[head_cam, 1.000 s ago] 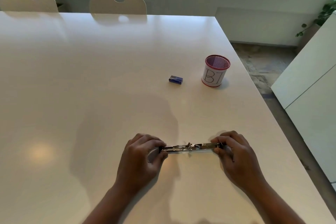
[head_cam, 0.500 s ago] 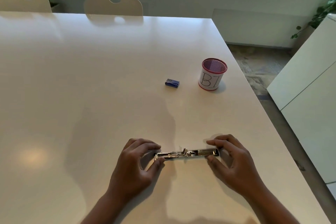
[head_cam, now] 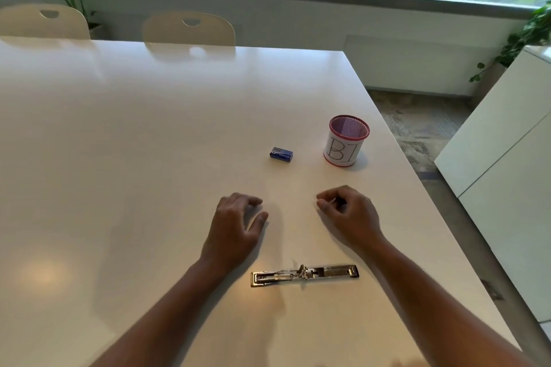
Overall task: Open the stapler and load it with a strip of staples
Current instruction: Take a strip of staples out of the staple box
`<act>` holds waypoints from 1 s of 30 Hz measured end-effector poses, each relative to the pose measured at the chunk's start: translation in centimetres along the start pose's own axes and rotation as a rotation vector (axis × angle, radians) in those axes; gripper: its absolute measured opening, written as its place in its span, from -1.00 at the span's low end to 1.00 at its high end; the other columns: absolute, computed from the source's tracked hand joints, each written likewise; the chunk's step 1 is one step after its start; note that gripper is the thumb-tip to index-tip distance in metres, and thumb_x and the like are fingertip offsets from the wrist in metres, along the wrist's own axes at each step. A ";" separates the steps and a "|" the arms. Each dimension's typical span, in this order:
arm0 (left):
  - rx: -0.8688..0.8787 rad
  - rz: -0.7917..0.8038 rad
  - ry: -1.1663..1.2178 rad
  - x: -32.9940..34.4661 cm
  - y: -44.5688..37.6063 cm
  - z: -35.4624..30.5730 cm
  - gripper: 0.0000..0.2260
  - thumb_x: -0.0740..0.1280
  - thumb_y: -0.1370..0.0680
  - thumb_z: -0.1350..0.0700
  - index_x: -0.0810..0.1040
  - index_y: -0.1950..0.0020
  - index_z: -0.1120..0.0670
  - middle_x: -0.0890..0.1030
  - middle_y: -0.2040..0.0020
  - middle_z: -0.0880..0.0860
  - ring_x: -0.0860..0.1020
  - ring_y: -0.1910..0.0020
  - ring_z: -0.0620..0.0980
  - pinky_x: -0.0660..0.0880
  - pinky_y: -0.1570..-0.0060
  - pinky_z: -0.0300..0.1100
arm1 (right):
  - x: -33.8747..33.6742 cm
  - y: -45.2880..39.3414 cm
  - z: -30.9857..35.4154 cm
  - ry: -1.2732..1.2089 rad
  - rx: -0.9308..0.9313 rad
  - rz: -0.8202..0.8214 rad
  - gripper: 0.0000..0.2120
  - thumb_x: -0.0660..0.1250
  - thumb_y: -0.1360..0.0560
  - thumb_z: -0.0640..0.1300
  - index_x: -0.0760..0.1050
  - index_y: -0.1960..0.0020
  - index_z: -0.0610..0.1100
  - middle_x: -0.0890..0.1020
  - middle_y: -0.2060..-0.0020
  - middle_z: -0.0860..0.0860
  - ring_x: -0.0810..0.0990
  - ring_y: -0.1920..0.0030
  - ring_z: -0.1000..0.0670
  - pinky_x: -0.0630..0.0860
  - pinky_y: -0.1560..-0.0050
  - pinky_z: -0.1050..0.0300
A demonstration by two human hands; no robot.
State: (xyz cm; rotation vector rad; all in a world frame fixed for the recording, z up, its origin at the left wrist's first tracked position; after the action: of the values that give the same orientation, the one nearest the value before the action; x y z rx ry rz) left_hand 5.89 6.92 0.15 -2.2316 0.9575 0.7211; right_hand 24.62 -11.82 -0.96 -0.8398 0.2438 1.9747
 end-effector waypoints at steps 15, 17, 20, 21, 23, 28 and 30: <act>-0.088 0.037 -0.077 4.8 -13.8 2.8 -0.67 0.37 -0.62 0.17 0.53 -0.38 0.19 0.55 -0.29 0.21 0.48 -0.30 0.20 0.36 -0.35 -0.06 | 5.6 -11.1 3.4 0.219 -0.087 0.006 -0.42 0.50 -0.44 0.27 0.51 -0.39 0.10 0.60 0.04 0.21 0.60 0.07 0.13 0.35 0.31 0.28; -0.082 0.051 -0.068 5.2 -14.8 2.7 -0.71 0.35 -0.64 0.16 0.56 -0.35 0.20 0.57 -0.24 0.22 0.52 -0.26 0.20 0.41 -0.32 -0.04 | 5.9 -11.6 3.7 0.247 -0.112 -0.004 -0.48 0.47 -0.45 0.29 0.53 -0.34 0.13 0.58 0.06 0.21 0.60 0.10 0.13 0.34 0.32 0.27; -0.076 0.042 -0.051 5.6 -15.3 2.8 -0.75 0.34 -0.65 0.13 0.60 -0.30 0.18 0.58 -0.20 0.20 0.53 -0.23 0.19 0.47 -0.31 0.03 | 6.2 -12.0 3.6 0.276 -0.142 -0.020 -0.61 0.43 -0.47 0.30 0.58 -0.21 0.15 0.58 0.09 0.19 0.60 0.15 0.13 0.34 0.33 0.25; -0.073 0.034 -0.044 5.6 -15.3 2.9 -0.76 0.34 -0.65 0.12 0.61 -0.29 0.16 0.58 -0.20 0.18 0.53 -0.23 0.17 0.48 -0.29 0.02 | 6.3 -12.1 3.5 0.275 -0.153 -0.027 -0.63 0.43 -0.48 0.31 0.58 -0.19 0.15 0.57 0.09 0.20 0.59 0.16 0.13 0.34 0.33 0.26; -0.064 0.016 -0.030 5.6 -15.1 2.8 -0.77 0.35 -0.65 0.10 0.62 -0.27 0.14 0.59 -0.17 0.15 0.53 -0.21 0.14 0.48 -0.25 -0.01 | 6.4 -12.0 3.4 0.254 -0.182 -0.037 -0.65 0.44 -0.48 0.29 0.57 -0.17 0.16 0.57 0.10 0.21 0.58 0.19 0.17 0.41 0.33 0.24; -0.050 -0.058 0.106 4.2 -13.9 2.3 -0.89 0.40 -0.62 0.18 0.66 -0.13 0.09 0.68 -0.04 0.07 0.61 0.03 0.00 0.56 -0.07 -0.09 | 6.0 -10.8 3.4 0.060 -0.200 -0.027 -0.72 0.53 -0.46 0.14 0.54 -0.11 0.19 0.62 0.14 0.22 0.60 0.26 0.20 0.51 0.30 0.25; -0.070 -0.074 0.235 3.5 -12.4 2.3 -0.88 0.41 -0.62 0.22 0.67 -0.09 0.04 0.71 0.06 -0.06 0.64 0.15 -0.22 0.54 0.08 -0.33 | 5.5 -9.8 3.4 -0.080 -0.211 -0.006 -0.72 0.57 -0.46 0.02 0.56 -0.11 0.16 0.65 0.13 0.20 0.62 0.22 0.19 0.50 0.29 0.29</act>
State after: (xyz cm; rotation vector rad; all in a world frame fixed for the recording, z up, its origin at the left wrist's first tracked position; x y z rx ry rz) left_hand 16.92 13.90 0.08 -2.4392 0.9669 0.4725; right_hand 29.36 -1.12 -0.37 -0.8914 -0.0149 2.0476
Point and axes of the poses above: each hand's wrist, its own y-axis away from the middle knuckle, its own x-axis out of the palm, z = x × y, the point moved 7 cm from there along -y, towards the middle knuckle
